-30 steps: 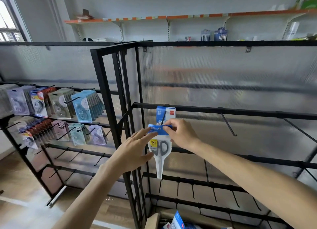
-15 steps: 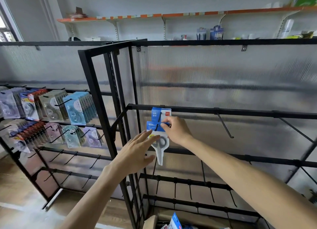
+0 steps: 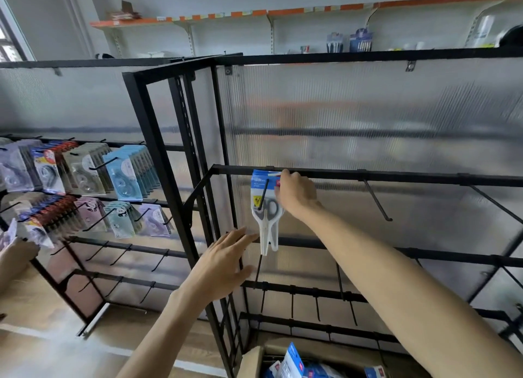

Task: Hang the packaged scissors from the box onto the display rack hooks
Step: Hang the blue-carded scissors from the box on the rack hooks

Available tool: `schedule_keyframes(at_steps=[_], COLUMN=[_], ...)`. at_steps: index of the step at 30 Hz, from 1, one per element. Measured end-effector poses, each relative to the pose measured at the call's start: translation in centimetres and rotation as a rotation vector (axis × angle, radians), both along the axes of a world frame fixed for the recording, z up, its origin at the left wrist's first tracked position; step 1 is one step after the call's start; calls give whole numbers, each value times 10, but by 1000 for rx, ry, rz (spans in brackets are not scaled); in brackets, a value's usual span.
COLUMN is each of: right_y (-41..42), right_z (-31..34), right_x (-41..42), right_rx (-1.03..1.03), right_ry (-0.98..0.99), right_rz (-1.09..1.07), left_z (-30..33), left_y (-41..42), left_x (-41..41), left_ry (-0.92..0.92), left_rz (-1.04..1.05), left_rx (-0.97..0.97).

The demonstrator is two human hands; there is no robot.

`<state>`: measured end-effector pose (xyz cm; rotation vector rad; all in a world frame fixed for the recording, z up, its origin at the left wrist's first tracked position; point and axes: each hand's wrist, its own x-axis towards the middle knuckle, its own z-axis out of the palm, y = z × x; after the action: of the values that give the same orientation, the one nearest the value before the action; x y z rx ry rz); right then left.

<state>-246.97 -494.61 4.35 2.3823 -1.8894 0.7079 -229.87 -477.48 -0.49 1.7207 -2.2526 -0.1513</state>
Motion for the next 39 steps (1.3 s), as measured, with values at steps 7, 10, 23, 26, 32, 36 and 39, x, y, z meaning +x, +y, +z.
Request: schedule_keyframes(at_steps=[7, 10, 23, 26, 32, 36, 39], right_y=[103, 136, 272, 288, 304, 312, 319], right_z=[-87, -134, -300, -312, -325, -332, -336], right_x=[-59, -93, -225, -242, -260, -272, -281], right_rx=[138, 229, 844, 860, 961, 1005, 1024], right_ry=[120, 167, 106, 62, -4, -18, -7], right_rz=[217, 255, -11, -24, -36, -60, -61], left_z=[-68, -86, -240, -262, -288, -309, -329], left_y=[23, 24, 77, 87, 85, 69, 59], left_x=[10, -5, -116, -134, -170, -190, -206], left_ry=[17, 19, 12, 15, 55, 69, 14], left_rz=[67, 52, -197, -214, -218, -167, -175], left_rx=[180, 229, 572, 661, 757, 786, 828])
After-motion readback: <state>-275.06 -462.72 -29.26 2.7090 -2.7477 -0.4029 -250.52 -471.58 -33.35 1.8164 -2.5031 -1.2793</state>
